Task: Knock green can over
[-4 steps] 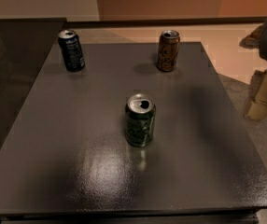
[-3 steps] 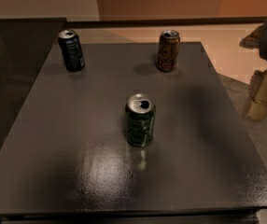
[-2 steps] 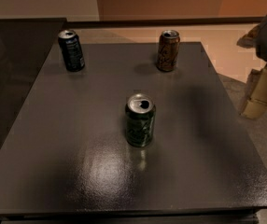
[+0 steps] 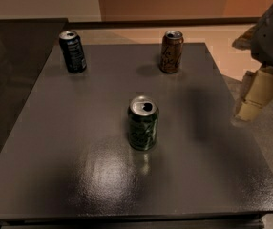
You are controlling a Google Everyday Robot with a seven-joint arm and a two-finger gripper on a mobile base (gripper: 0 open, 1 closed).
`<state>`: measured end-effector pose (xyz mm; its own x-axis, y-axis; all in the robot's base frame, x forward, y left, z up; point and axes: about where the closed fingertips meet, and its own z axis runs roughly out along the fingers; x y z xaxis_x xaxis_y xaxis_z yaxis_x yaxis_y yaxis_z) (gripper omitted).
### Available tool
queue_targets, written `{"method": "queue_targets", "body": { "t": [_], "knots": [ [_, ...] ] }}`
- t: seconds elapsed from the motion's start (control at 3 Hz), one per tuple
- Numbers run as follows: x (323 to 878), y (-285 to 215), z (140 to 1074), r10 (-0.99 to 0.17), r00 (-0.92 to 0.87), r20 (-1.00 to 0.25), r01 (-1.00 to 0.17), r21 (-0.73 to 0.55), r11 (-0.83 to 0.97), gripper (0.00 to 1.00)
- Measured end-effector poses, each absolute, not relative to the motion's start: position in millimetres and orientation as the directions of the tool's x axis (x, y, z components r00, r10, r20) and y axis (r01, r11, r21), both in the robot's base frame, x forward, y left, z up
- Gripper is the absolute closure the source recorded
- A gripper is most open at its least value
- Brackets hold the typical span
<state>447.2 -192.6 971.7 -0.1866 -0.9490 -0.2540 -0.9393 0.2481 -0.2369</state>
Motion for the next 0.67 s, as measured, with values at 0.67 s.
{"method": "queue_targets", "body": {
  "t": [0.67],
  "knots": [
    [465, -89, 944, -0.866, -0.065, -0.496, -0.986, -0.099, 0.130, 0.00]
  ]
}}
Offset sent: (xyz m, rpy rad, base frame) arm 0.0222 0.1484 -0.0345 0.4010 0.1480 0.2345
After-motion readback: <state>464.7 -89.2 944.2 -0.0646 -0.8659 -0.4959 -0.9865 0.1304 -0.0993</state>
